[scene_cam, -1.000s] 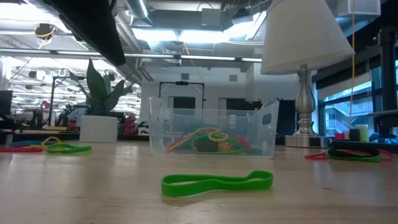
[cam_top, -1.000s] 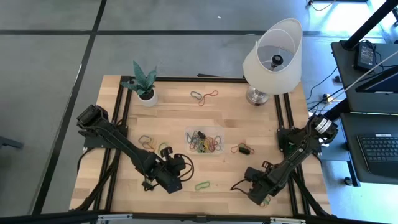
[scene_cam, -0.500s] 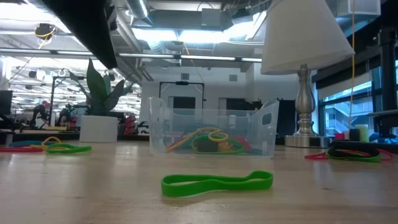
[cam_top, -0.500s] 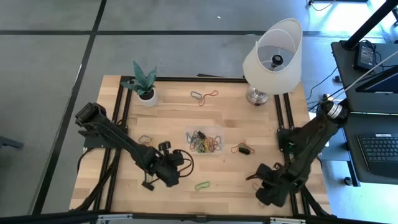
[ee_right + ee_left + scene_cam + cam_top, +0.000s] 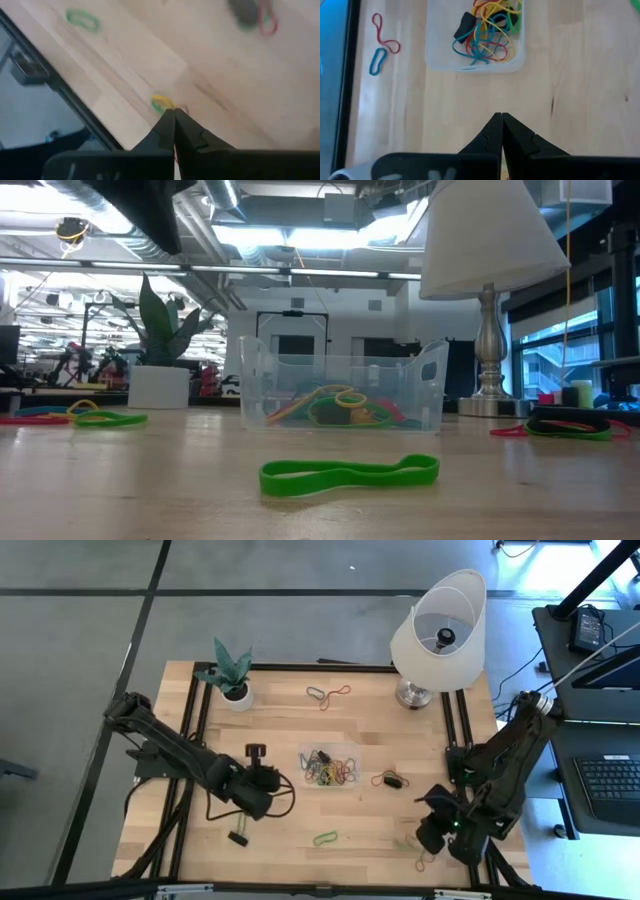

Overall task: Pick and place rubber bands into bin
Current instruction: Put the yellow rubber band into the transparent bin

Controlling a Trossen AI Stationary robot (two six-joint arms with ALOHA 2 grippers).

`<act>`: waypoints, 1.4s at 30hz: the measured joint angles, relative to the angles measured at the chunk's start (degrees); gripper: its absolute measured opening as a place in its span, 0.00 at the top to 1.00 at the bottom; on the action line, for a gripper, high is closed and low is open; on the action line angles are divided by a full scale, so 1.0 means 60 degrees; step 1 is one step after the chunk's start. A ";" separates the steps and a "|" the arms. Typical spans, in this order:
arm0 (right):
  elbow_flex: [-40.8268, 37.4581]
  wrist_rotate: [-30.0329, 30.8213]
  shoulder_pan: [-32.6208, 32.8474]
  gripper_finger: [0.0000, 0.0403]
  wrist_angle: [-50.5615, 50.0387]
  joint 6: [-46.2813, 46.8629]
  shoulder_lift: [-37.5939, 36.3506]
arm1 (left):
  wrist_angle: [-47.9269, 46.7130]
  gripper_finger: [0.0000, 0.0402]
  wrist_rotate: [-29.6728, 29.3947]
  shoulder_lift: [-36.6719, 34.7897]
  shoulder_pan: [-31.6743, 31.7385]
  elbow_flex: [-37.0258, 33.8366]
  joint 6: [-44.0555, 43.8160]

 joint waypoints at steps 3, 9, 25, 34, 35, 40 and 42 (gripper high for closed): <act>0.0762 0.0560 -0.0190 1.00 -0.0706 -0.0111 0.0051 | 0.0853 1.00 0.0148 -0.0511 0.0018 -0.0949 0.0061; 0.1923 0.2096 -0.0691 1.00 -0.1326 -0.1159 0.0206 | 0.2792 1.00 0.0756 -0.1625 0.0018 -0.2830 -0.0027; 0.2422 0.3152 -0.4880 1.00 0.4187 -0.9100 0.0522 | 0.5312 0.99 0.1326 -0.3270 -0.0044 -0.5500 0.0156; 0.2419 0.1282 -0.6950 1.00 0.4830 -0.9878 0.1770 | 0.5641 0.99 0.1500 -0.3717 -0.0044 -0.5852 0.0343; 0.2419 0.1075 -0.7112 1.00 0.4810 -0.9882 0.1962 | 0.5679 0.99 0.1505 -0.3719 -0.0044 -0.5852 0.0407; 0.2419 0.0213 -0.7726 1.00 0.4644 -0.9887 0.2940 | 0.5659 0.99 0.1579 -0.3708 -0.0044 -0.5852 0.0505; 0.2419 -0.0089 -0.7859 1.00 0.4361 -0.9813 0.3358 | 0.5658 0.99 0.1581 -0.3708 -0.0044 -0.5852 0.0590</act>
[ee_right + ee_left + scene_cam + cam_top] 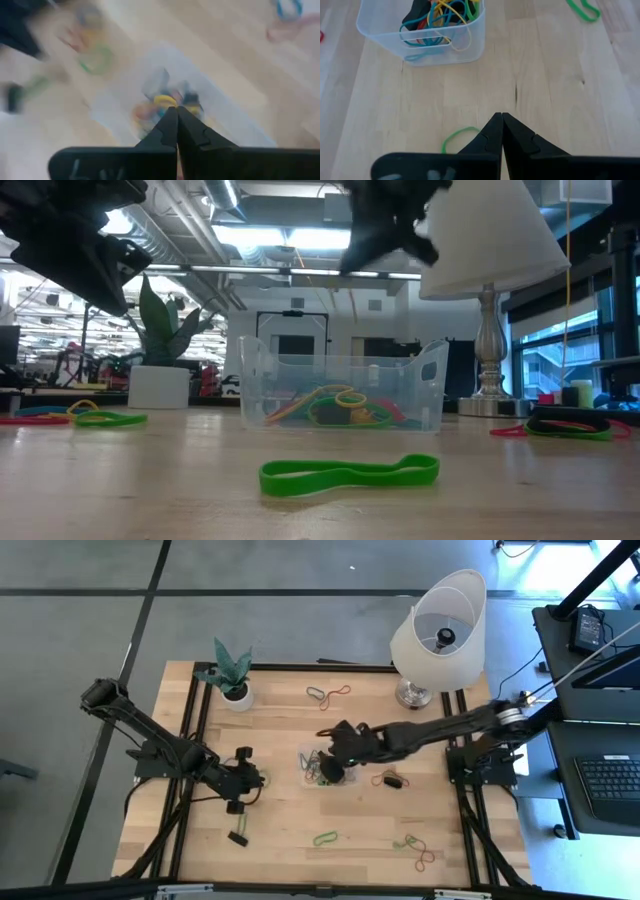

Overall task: Pick and place rubber bands into bin
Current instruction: Put the yellow rubber band into the transparent bin, then put the green rubber band into the transparent bin

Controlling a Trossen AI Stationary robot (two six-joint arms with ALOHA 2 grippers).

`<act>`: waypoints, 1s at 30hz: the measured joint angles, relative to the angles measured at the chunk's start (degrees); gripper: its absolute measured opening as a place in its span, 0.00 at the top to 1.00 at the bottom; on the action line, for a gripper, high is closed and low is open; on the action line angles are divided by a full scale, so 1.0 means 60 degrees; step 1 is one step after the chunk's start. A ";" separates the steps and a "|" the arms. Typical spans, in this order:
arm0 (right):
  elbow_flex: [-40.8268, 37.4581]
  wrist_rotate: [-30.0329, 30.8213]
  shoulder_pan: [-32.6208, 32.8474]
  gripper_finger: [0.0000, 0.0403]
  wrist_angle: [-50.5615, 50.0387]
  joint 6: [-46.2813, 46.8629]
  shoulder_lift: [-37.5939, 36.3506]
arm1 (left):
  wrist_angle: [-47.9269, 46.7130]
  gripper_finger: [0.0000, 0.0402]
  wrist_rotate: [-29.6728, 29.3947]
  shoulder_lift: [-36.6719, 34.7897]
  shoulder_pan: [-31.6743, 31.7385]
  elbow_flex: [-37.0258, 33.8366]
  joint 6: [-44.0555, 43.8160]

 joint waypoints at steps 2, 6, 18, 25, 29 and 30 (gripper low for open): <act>-0.0001 -0.0330 -0.0088 1.00 -0.0407 0.0206 0.0372 | -0.0004 0.99 0.0000 0.0000 0.0000 0.0000 0.0019; -0.0007 -0.0886 -0.0139 1.00 -0.1290 0.0537 0.0864 | -0.0004 0.99 0.0000 0.0000 0.0000 0.0000 0.0008; -0.0004 -0.0950 -0.0139 0.88 -0.1700 0.0969 0.0877 | -0.0004 0.99 -0.0032 0.0000 0.0025 0.0000 0.0153; -0.0007 -0.0950 -0.0135 0.77 -0.1775 0.0957 0.0820 | -0.0006 0.99 -0.0041 0.0002 0.0025 0.0000 0.0149; -0.0007 -0.0887 -0.0011 0.76 -0.1887 0.0870 0.0362 | 0.0000 0.99 -0.0130 0.0004 0.0025 0.0000 -0.0122; -0.0007 -0.0795 0.0069 0.77 -0.1883 0.0700 0.0176 | -0.0004 0.99 -0.0153 0.0004 0.0025 0.0000 -0.0241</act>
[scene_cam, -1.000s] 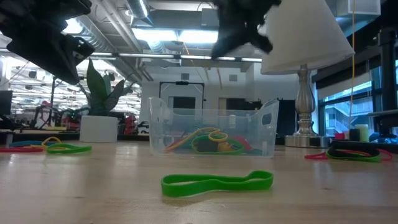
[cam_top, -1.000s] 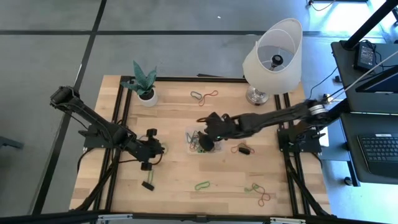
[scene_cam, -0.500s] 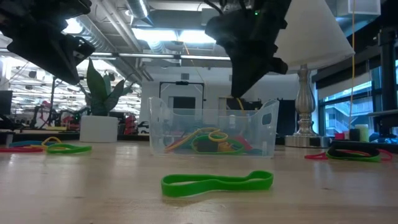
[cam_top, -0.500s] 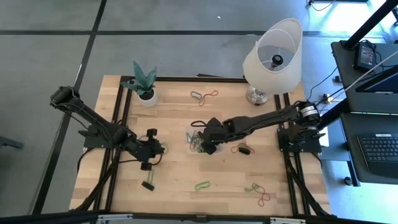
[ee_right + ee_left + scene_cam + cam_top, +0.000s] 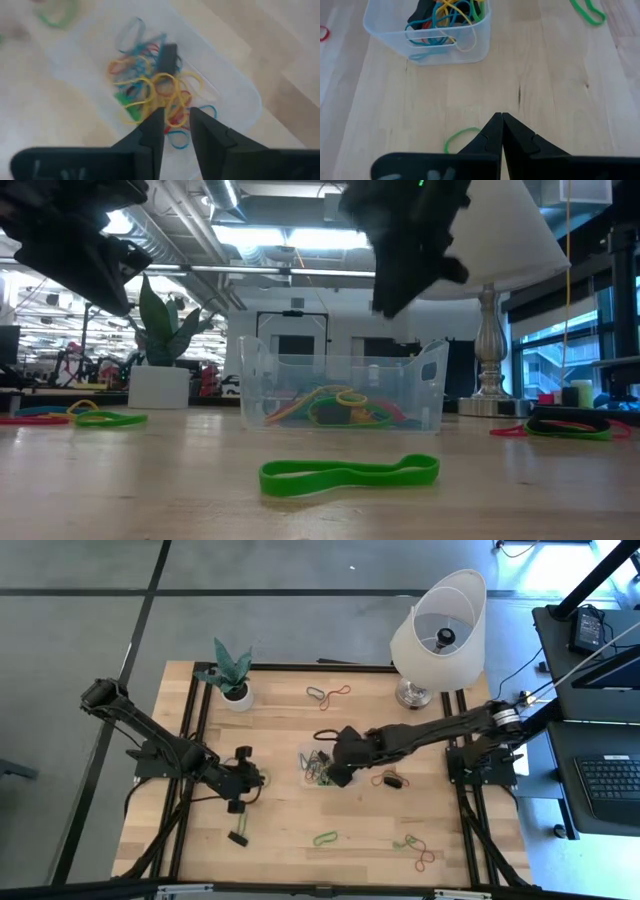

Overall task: Pick and place rubber bands into bin
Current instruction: Put the green rubber band into the transparent bin

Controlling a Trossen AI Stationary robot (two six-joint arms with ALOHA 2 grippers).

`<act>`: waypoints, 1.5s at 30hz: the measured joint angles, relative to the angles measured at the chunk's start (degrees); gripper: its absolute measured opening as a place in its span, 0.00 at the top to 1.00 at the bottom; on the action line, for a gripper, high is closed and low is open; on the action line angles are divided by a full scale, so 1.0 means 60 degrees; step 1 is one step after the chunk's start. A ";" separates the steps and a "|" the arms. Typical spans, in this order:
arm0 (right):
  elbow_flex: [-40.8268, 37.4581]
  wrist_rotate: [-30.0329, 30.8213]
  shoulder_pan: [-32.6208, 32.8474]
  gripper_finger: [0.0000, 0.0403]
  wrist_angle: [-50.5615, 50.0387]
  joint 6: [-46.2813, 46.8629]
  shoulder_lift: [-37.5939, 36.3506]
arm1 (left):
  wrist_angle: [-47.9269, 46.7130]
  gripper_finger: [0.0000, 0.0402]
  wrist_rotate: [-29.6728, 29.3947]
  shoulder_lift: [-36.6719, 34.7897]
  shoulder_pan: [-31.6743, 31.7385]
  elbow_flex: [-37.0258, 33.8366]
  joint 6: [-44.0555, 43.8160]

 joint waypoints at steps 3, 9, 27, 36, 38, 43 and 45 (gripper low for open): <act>-0.0142 0.0389 0.0366 0.79 0.0122 -0.0554 -0.0730 | 0.0000 0.99 -0.0128 0.0000 0.0000 0.0000 -0.0137; -0.1666 0.1184 0.1493 0.85 0.0999 -0.0704 -0.2646 | 0.0058 0.98 -0.0086 0.0004 0.0090 0.0000 -0.0223; -0.6961 0.1402 0.3772 0.98 0.2585 0.2015 -0.7108 | -0.1919 0.63 0.3236 0.2351 0.3848 0.1354 -0.1390; -0.7757 0.1398 0.4042 0.95 0.2557 0.0771 -0.8770 | -0.2369 0.64 0.3931 0.4840 0.4193 0.1846 -0.2246; -0.7886 0.1394 0.4054 0.96 0.2527 0.0471 -0.9098 | -0.2498 0.66 0.3988 0.5189 0.4193 0.1959 -0.2384; -0.8112 0.1392 0.4051 0.97 0.2450 -0.0136 -0.9770 | -0.3064 0.83 0.3929 0.5563 0.4053 0.2567 -0.2417; -0.8112 0.1396 0.4051 0.98 0.2362 -0.0341 -0.9939 | -0.3335 0.94 0.3811 0.5569 0.3960 0.2933 -0.2624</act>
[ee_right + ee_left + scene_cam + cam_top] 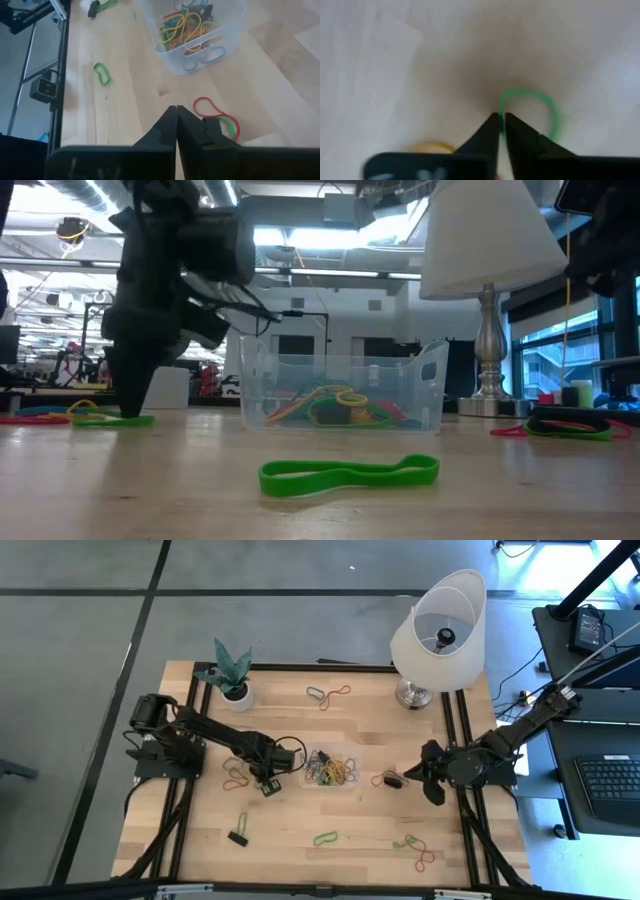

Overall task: Pick and place rubber bands into bin
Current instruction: Put the green rubber band into the transparent bin

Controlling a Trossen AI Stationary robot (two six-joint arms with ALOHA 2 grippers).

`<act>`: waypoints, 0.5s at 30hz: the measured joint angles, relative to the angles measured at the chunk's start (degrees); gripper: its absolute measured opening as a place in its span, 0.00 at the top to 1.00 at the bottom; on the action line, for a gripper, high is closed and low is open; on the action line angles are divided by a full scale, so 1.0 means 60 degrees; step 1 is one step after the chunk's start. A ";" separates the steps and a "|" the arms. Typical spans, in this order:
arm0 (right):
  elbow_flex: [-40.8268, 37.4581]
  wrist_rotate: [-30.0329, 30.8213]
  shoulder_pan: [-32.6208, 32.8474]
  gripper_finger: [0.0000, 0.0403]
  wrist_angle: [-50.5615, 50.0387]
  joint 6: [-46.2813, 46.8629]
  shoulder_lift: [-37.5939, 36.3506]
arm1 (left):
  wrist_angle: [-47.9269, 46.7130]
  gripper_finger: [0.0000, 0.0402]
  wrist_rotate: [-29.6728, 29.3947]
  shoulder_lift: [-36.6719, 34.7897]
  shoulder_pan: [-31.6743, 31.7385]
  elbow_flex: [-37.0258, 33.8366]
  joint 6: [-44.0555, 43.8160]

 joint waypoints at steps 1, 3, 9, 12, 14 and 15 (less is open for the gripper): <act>-0.0001 -0.0004 0.0000 0.98 -0.0051 -0.0158 -0.0067 | -0.0252 0.97 -0.0099 -0.0041 -0.0057 0.0284 -0.0073; -0.0001 -0.0005 0.0000 0.98 -0.0056 -0.0393 -0.0183 | -0.0677 0.99 -0.0197 -0.0087 -0.0079 0.0816 0.0011; -0.0001 -0.0004 0.0000 0.96 -0.0090 -0.0775 -0.0303 | -0.2726 0.99 -0.0508 -0.0061 -0.0098 0.2916 0.0342; -0.0001 -0.0004 0.0000 0.95 -0.0210 -0.0963 -0.0299 | -0.3909 0.99 -0.0965 -0.0067 -0.0084 0.4204 0.0491; -0.0001 -0.0004 0.0000 0.95 -0.0337 -0.0966 -0.0299 | -0.4264 0.99 -0.1321 -0.0046 -0.0088 0.5008 0.0574; -0.0001 -0.0007 0.0000 0.95 -0.0455 -0.0964 -0.0299 | -0.4447 0.99 -0.1498 -0.0042 -0.0088 0.5368 0.0610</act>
